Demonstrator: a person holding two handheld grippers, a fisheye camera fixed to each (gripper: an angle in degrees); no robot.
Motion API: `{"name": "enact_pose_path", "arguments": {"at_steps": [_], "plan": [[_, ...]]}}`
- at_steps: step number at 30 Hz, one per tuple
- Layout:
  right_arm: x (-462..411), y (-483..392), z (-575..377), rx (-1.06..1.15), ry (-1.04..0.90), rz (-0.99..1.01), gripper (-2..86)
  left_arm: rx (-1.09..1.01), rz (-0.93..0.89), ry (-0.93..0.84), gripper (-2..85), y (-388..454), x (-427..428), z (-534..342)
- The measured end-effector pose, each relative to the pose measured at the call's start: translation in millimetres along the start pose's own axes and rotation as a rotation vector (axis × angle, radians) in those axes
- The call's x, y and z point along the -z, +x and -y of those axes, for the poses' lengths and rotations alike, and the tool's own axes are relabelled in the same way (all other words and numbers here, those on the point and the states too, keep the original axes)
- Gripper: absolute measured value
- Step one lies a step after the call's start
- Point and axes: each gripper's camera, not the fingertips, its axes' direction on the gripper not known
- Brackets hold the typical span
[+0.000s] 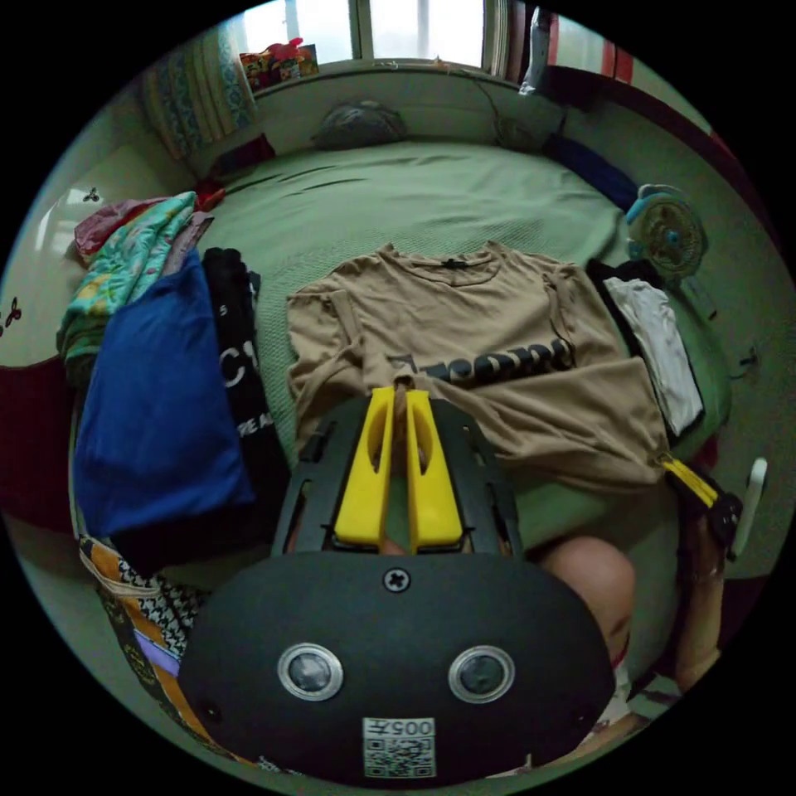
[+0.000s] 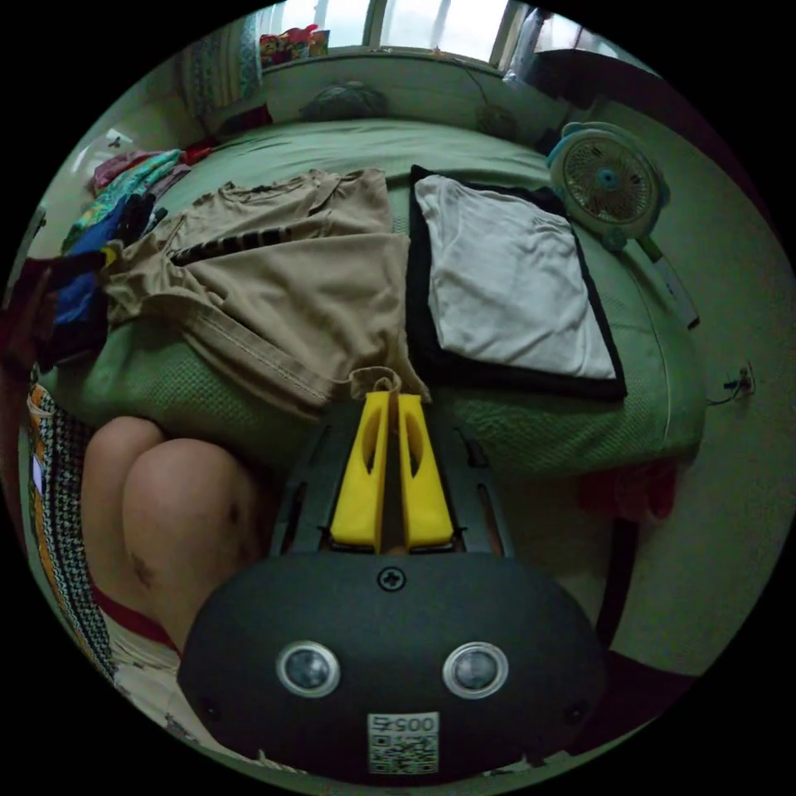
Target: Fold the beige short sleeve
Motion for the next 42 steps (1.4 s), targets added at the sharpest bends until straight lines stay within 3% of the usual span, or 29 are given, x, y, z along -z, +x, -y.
{"name": "enact_pose_path", "arguments": {"at_steps": [9,13,19,25,31,36,42], "plan": [[74.1,25.9,-55.1,-0.015,0.111,0.083,-1.4,0.042,-0.119,0.020,1.8,-55.3,74.5,-131.4],[115.4,32.4,-74.4,0.048,0.172,0.072,-1.3,0.086,-0.286,0.010,1.7,-75.5,93.9,-182.6],[162.7,54.2,-95.3,0.051,0.201,0.175,-1.4,0.041,-0.259,0.054,2.0,-78.4,126.6,-233.5],[164.1,46.0,-115.2,0.104,0.109,0.110,-1.1,-0.019,-0.202,-0.007,2.7,-70.3,124.8,-267.4],[111.2,35.6,-124.5,0.005,-0.109,0.079,5.0,0.086,-0.051,-0.191,1.9,-88.1,79.7,-294.3],[100.8,9.0,-92.5,0.087,-0.068,0.067,8.0,0.068,-0.027,-0.238,0.0,-105.4,66.7,-280.0],[78.3,-43.4,-19.5,0.181,0.035,0.128,8.0,-0.062,-0.018,-0.163,2.5,-91.5,40.7,-211.7]]}}
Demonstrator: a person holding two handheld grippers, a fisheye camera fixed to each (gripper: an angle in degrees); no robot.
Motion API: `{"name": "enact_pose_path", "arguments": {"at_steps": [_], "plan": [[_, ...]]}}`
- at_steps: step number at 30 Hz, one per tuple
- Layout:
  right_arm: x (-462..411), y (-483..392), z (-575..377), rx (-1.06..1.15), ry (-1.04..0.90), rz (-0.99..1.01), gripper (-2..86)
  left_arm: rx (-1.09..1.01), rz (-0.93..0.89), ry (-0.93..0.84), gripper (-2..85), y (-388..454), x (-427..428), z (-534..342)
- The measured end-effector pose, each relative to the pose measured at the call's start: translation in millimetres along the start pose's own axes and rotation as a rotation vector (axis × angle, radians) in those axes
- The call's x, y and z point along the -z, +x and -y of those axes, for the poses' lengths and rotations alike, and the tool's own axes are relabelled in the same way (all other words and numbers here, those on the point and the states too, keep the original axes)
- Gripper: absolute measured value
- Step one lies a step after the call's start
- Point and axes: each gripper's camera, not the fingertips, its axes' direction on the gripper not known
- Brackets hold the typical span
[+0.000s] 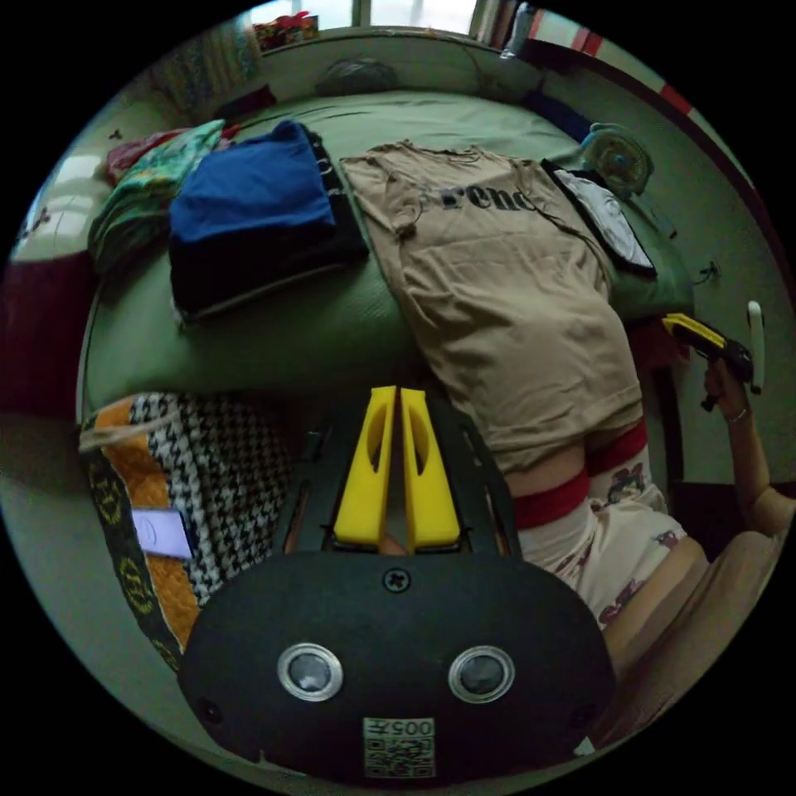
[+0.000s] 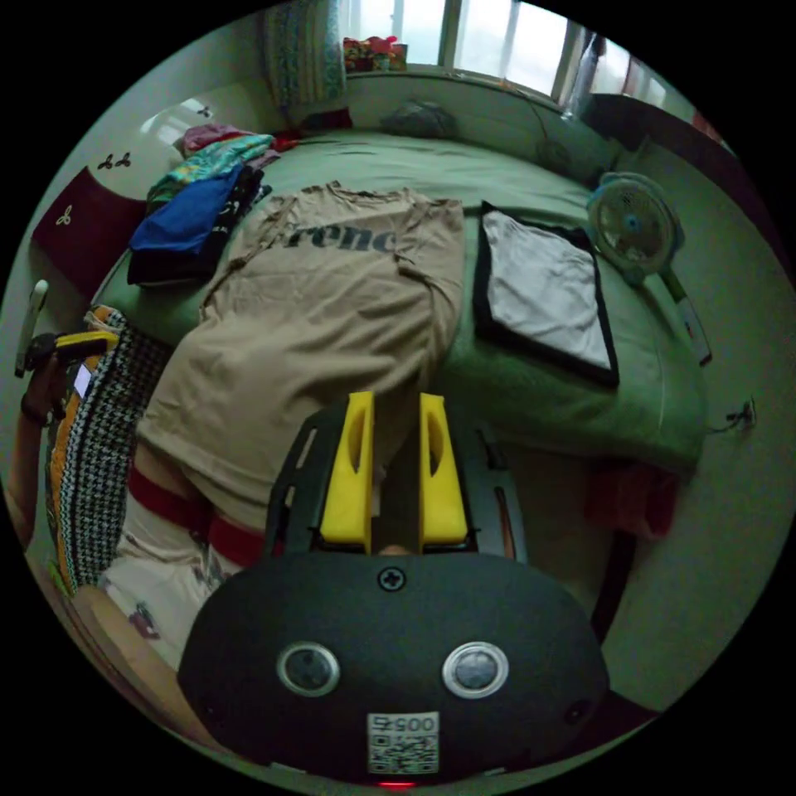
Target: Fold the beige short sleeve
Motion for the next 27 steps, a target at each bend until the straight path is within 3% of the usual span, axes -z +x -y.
{"name": "enact_pose_path", "arguments": {"at_steps": [10,15,19,27], "plan": [[-84.4,-12.7,154.7,0.003,0.121,-0.097,7.9,0.036,-0.008,0.151,9.3,-4.3,-67.6,157.1],[-131.5,-4.4,224.1,-0.017,0.106,-0.158,8.0,0.127,0.000,0.139,12.3,-16.2,-107.3,210.7],[-178.2,3.8,254.4,-0.047,0.009,-0.147,7.9,0.154,0.027,0.111,11.2,-21.7,-141.7,228.1],[-187.9,23.9,262.3,-0.097,0.077,-0.094,3.0,0.151,0.019,0.213,7.1,-32.2,-153.0,216.4]]}}
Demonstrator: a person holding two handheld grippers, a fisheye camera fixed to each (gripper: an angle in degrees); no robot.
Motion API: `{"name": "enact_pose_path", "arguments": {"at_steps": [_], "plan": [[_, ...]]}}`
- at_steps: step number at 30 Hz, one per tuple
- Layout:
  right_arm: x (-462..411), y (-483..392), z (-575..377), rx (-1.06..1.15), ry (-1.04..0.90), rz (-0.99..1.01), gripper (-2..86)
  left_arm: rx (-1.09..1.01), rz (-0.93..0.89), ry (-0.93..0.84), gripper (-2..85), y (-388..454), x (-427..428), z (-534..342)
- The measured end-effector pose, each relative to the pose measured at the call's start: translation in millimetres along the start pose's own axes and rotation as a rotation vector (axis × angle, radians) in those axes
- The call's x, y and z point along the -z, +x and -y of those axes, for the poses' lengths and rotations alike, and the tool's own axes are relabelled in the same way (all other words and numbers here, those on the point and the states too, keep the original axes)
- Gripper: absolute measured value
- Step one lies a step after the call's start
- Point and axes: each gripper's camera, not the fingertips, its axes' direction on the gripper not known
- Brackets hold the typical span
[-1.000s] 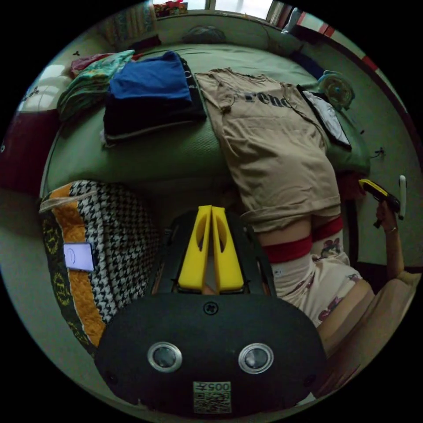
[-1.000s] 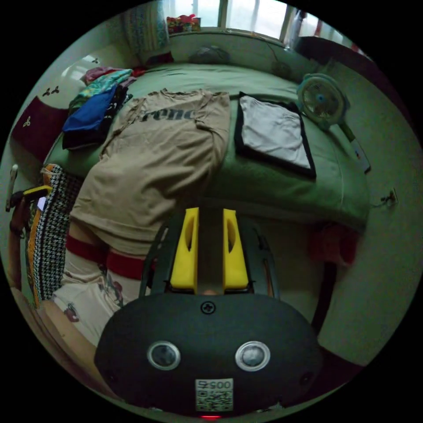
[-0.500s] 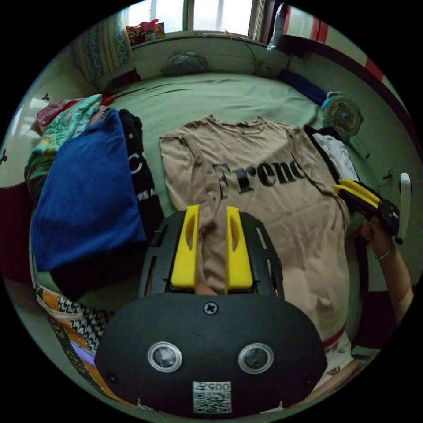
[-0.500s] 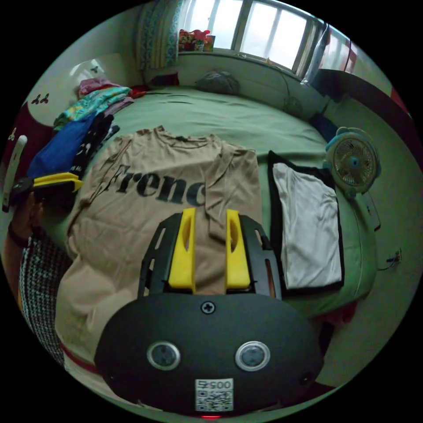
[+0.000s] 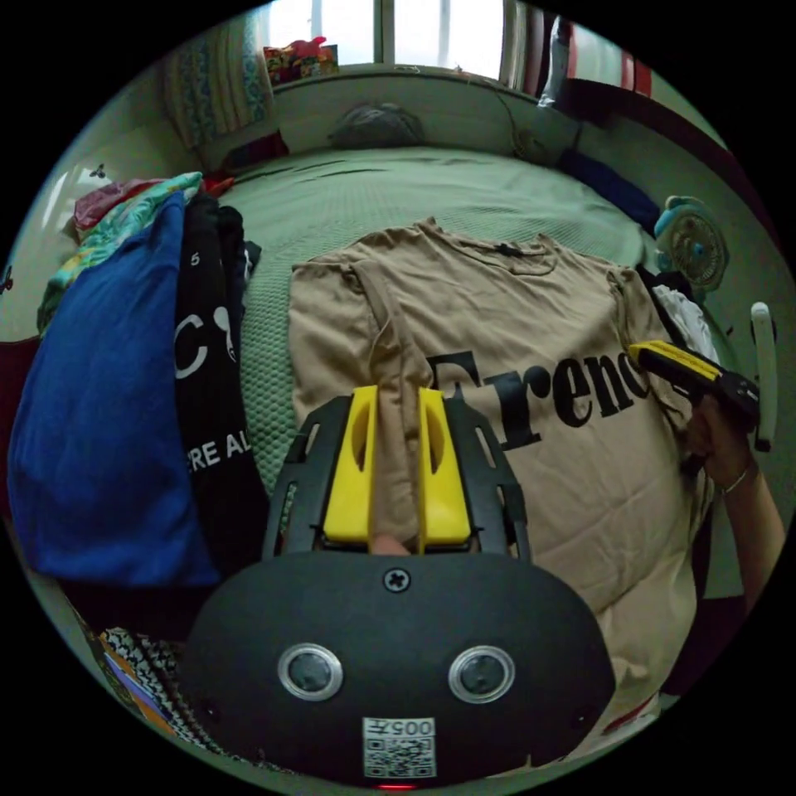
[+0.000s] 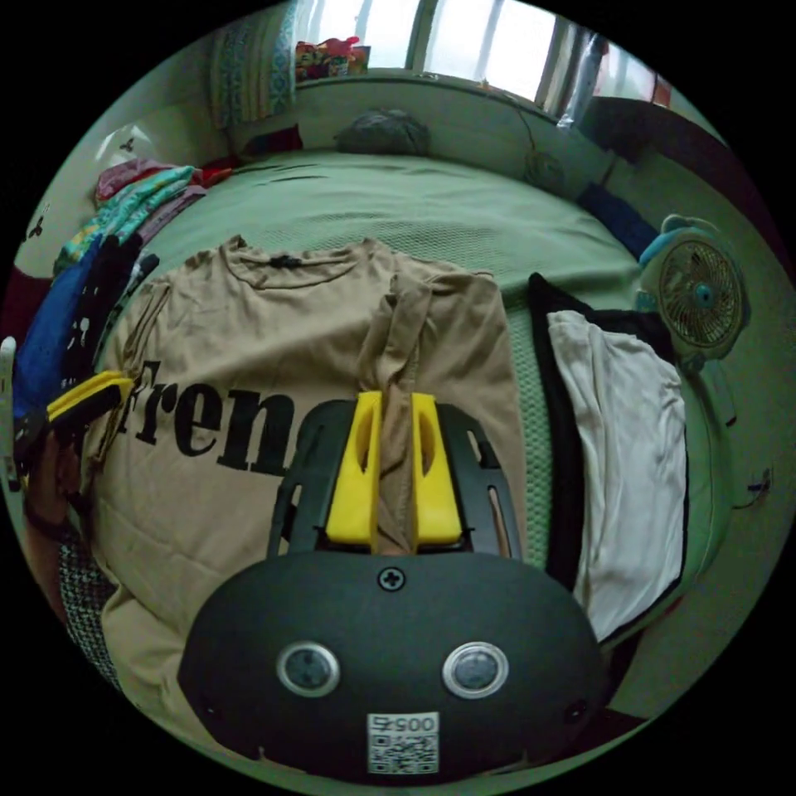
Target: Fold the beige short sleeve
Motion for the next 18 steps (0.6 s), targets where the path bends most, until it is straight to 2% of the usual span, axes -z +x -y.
{"name": "enact_pose_path", "arguments": {"at_steps": [4,9,13,18], "plan": [[4.4,16.0,13.9,0.011,-0.032,0.078,-0.5,0.101,-0.127,-0.067,4.9,-24.7,3.9,12.9],[33.3,59.2,26.2,-0.099,0.059,0.062,-1.3,0.245,-0.124,0.034,4.5,-65.7,37.7,9.2],[41.5,131.1,17.4,-0.332,0.061,0.076,-1.4,0.434,-0.140,0.131,1.4,-118.5,59.7,-22.4],[35.3,192.8,-21.5,-0.558,0.022,0.048,-1.1,0.495,-0.168,0.194,-0.3,-140.0,71.0,-59.8]]}}
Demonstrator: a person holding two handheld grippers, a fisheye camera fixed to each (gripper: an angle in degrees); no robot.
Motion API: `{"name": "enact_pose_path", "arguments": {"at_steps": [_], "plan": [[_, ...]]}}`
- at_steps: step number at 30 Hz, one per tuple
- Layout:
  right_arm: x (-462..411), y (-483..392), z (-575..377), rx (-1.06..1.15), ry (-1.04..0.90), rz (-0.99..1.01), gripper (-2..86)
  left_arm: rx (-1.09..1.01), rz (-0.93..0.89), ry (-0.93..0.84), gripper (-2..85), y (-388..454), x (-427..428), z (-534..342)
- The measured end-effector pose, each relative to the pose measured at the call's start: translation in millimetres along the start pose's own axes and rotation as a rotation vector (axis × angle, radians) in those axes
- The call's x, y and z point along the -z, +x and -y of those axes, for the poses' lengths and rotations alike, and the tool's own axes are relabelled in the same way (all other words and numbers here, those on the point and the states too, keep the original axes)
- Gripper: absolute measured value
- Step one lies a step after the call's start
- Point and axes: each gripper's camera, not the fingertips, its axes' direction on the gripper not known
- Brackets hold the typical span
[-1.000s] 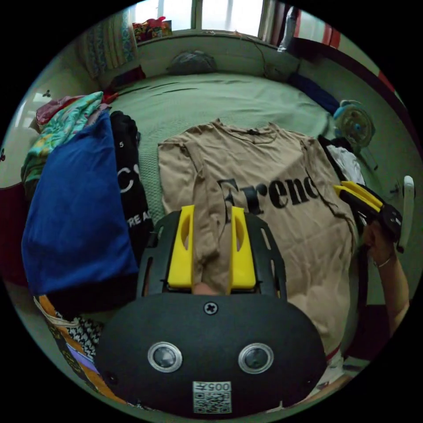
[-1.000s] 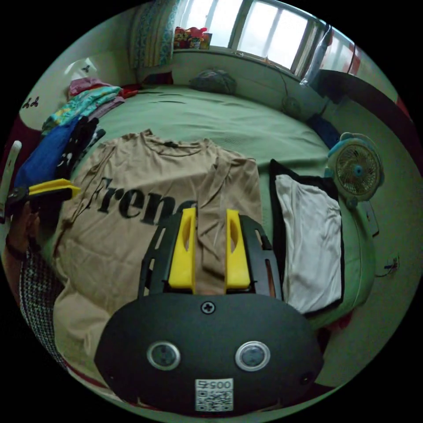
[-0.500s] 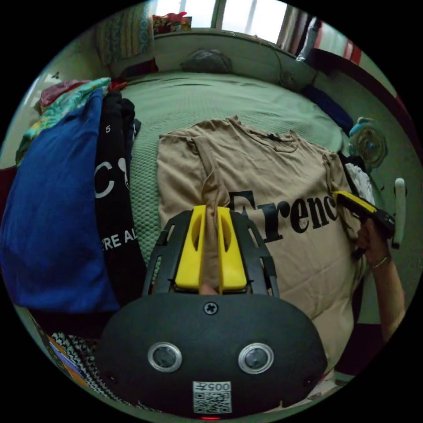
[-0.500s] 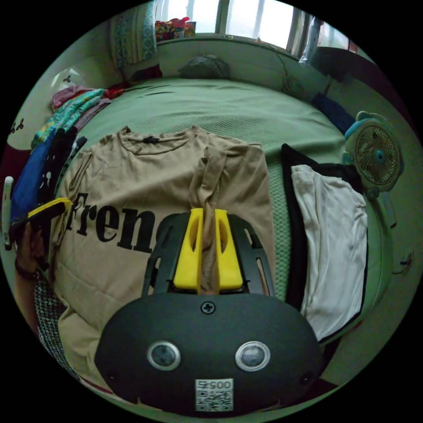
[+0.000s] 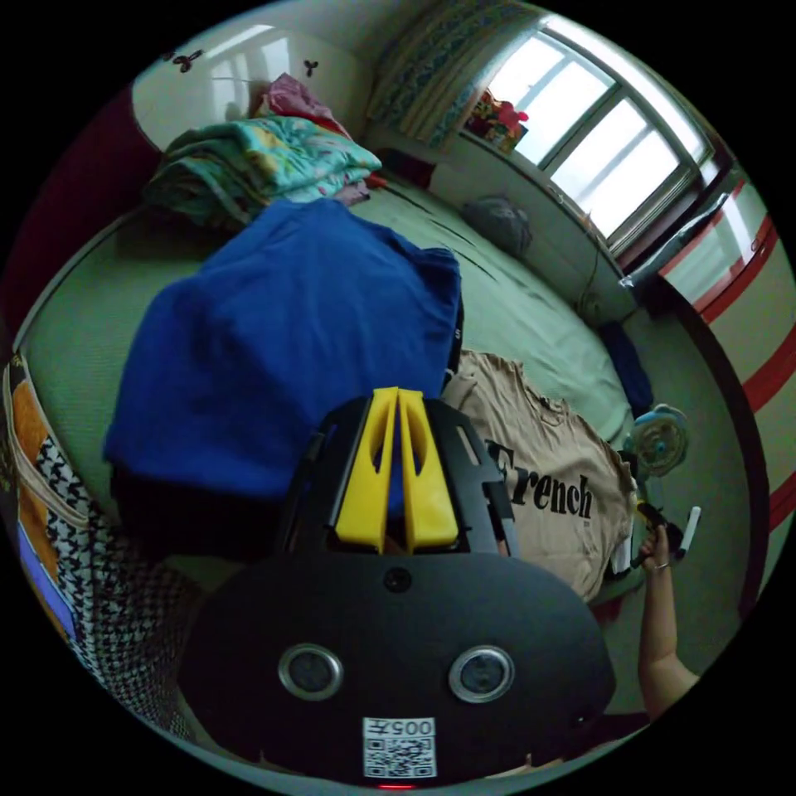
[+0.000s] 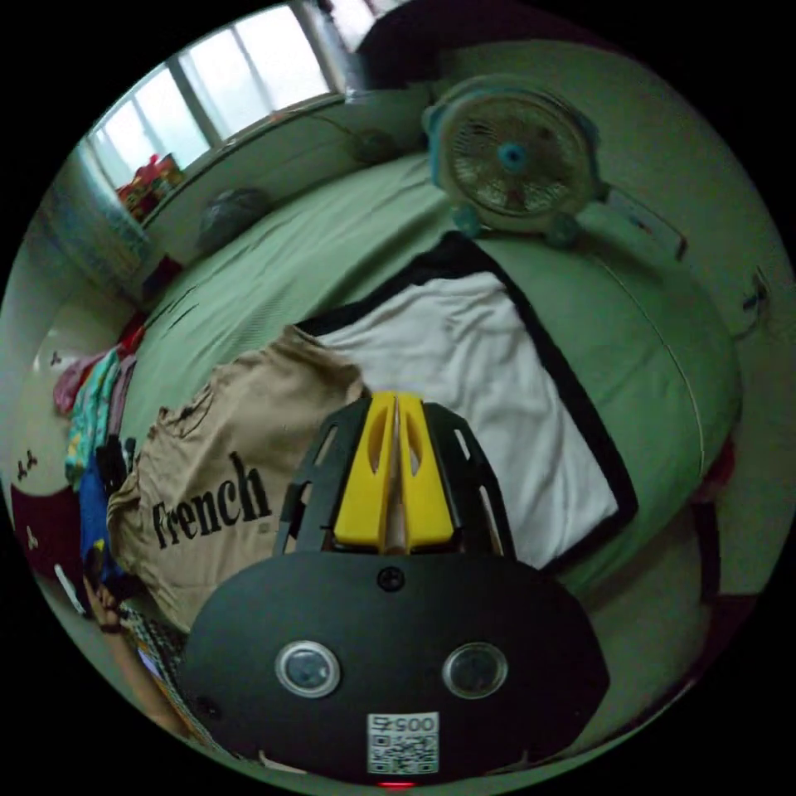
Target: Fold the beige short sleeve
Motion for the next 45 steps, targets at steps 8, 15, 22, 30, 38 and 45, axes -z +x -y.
{"name": "enact_pose_path", "arguments": {"at_steps": [8,15,22,30,38,45], "plan": [[30.1,-39.2,-68.0,0.164,-0.013,0.078,-1.0,-0.138,0.051,-0.147,-0.6,46.2,-12.9,-47.4],[45.3,-128.8,-170.0,0.398,-0.094,0.117,-1.0,-0.388,0.002,-0.393,-0.7,145.5,-36.0,-138.0],[48.0,-186.2,-265.1,0.494,-0.168,0.120,-1.0,-0.526,0.159,-0.383,-0.7,198.0,-40.2,-210.2],[43.4,-218.5,-310.2,0.560,-0.130,0.010,-1.0,-0.491,0.088,-0.377,-0.6,205.3,-45.5,-220.7],[45.2,-240.3,-339.3,0.601,-0.098,-0.080,-1.0,-0.485,0.043,-0.378,-0.6,221.7,-49.6,-235.3],[46.2,-243.1,-350.3,0.568,-0.118,-0.018,-1.0,-0.487,0.050,-0.371,-0.5,237.6,-50.2,-248.9]]}}
